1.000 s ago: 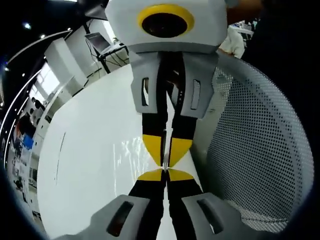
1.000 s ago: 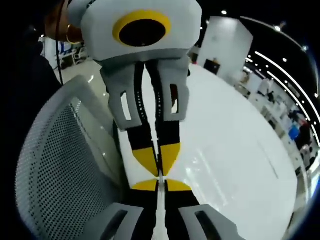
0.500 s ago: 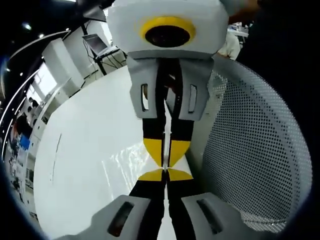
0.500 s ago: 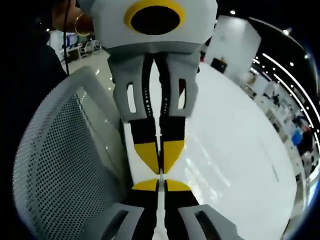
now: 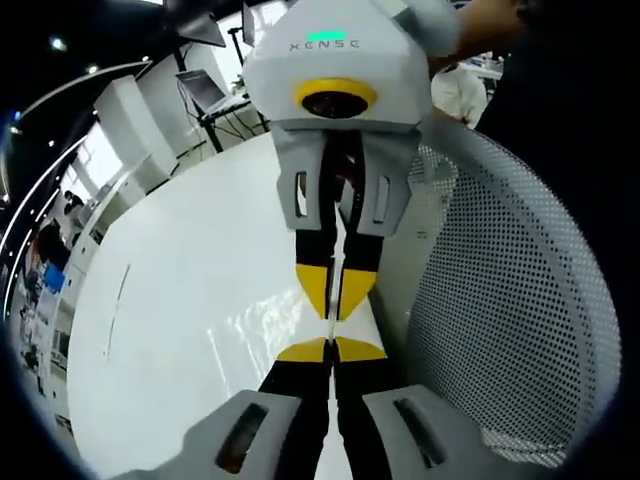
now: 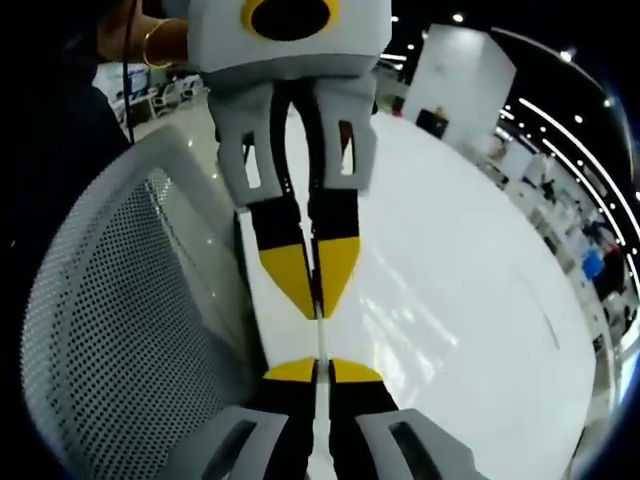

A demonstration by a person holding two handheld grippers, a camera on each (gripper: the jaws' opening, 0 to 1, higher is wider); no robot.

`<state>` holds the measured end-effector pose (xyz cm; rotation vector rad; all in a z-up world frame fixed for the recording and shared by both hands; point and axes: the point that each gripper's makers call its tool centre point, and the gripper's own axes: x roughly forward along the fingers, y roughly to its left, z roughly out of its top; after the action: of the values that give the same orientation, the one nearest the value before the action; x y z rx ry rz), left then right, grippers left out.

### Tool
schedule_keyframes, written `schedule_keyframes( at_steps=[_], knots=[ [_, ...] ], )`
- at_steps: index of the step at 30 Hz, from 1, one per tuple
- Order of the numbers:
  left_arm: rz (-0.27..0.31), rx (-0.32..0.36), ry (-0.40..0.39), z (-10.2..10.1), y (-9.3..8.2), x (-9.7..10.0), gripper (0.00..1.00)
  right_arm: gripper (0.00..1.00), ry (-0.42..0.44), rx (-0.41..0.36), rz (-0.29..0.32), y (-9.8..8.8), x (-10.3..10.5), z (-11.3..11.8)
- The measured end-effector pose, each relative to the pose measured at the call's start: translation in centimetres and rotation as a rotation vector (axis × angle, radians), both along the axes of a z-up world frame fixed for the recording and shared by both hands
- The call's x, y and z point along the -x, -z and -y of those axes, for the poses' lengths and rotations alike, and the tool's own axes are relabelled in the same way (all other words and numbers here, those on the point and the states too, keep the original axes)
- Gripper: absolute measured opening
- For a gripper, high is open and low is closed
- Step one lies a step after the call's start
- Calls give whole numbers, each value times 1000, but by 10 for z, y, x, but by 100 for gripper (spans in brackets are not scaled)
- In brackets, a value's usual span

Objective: Open the resealable bag by pulling the two sides of the seal apart until the entire bag opening is separated and visibly accessible.

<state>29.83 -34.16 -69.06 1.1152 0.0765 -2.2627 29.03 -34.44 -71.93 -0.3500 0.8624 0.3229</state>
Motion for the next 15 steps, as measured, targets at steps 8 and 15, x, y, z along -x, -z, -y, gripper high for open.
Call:
schedule_keyframes(
  at_steps=[8,15],
  knots=[
    [4,1,4,-4,-3,0,0,0,23,-25,4,3,3,0],
    [5,9,2,-5,-9,-5,0,0,40,-18,-8,8,9,4]
  ],
)
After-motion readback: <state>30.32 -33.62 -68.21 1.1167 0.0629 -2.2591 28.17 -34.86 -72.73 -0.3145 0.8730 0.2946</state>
